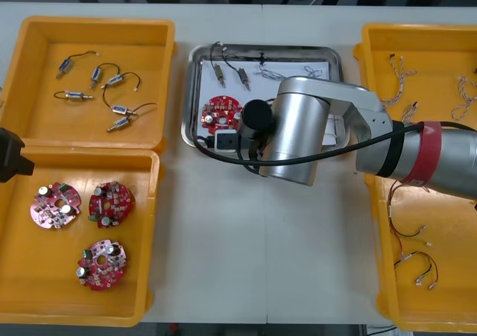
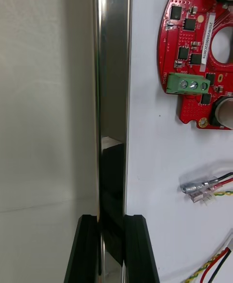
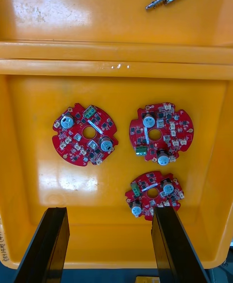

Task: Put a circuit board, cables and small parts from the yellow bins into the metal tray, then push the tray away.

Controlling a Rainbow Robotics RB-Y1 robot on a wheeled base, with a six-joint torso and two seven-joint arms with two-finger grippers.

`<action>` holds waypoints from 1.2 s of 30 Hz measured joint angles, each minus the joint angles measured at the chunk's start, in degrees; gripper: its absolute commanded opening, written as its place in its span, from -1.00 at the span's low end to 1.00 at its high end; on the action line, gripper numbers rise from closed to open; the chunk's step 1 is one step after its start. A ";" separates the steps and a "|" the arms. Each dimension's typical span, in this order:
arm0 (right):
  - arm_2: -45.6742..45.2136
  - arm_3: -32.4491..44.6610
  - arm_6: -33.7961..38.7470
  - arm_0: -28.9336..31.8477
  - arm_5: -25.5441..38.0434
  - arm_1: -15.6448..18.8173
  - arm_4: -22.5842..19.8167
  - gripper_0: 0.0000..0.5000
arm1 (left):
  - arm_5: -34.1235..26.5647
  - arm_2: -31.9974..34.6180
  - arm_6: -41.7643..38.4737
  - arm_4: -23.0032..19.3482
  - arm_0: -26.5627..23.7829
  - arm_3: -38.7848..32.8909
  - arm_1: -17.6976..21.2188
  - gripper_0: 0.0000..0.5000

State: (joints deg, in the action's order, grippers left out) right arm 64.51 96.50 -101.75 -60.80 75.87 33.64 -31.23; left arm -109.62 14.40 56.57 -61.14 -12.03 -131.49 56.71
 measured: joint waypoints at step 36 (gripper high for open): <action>-0.05 -11.71 -3.13 -4.95 -10.14 0.42 0.52 -1.00 | 0.00 0.00 0.00 0.00 0.00 -0.01 0.00 1.00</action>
State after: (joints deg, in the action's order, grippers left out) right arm 64.46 84.79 -104.87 -65.75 65.74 34.06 -30.71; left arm -109.62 14.40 56.57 -61.14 -12.03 -131.50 56.71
